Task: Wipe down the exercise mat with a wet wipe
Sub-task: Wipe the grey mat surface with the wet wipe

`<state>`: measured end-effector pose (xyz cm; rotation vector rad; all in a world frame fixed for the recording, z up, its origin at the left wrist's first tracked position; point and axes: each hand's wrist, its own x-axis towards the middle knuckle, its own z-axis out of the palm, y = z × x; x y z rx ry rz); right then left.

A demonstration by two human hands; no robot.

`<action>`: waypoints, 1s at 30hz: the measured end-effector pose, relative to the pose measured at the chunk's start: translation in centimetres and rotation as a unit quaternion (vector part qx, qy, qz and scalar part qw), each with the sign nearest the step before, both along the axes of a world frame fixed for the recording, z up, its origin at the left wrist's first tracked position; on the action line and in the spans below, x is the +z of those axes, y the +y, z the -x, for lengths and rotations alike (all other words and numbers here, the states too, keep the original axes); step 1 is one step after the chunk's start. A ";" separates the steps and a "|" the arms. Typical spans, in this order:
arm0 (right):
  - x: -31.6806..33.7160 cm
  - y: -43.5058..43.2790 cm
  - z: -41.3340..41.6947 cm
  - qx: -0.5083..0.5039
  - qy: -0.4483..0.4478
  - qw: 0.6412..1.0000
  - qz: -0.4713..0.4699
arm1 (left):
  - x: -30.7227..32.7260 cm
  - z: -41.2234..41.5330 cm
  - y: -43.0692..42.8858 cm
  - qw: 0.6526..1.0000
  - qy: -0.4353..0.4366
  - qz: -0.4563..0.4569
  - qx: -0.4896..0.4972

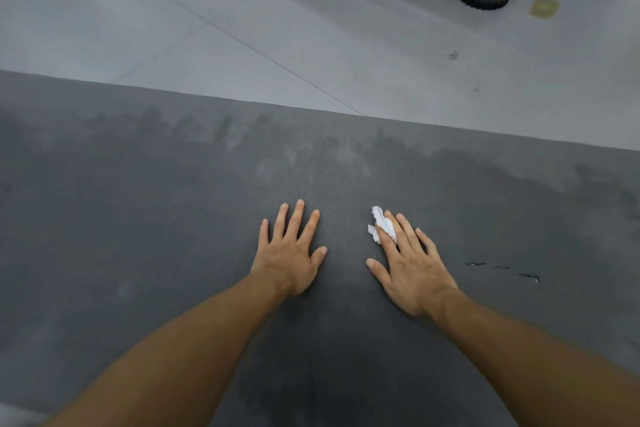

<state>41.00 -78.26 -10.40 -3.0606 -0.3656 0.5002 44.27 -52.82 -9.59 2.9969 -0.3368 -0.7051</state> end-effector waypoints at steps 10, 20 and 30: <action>0.1 0.6 0.3 -0.009 -0.005 1.000 -0.002 | 0.4 0.7 0.1 1.000 0.008 0.001 -0.011; 0.9 2.6 1.7 0.106 -0.010 0.992 -0.071 | 0.0 1.0 0.4 1.000 -0.008 -0.004 -0.023; 1.3 -1.4 -0.7 0.003 -0.025 1.000 -0.016 | -0.5 1.2 1.0 0.999 -0.004 0.012 -0.034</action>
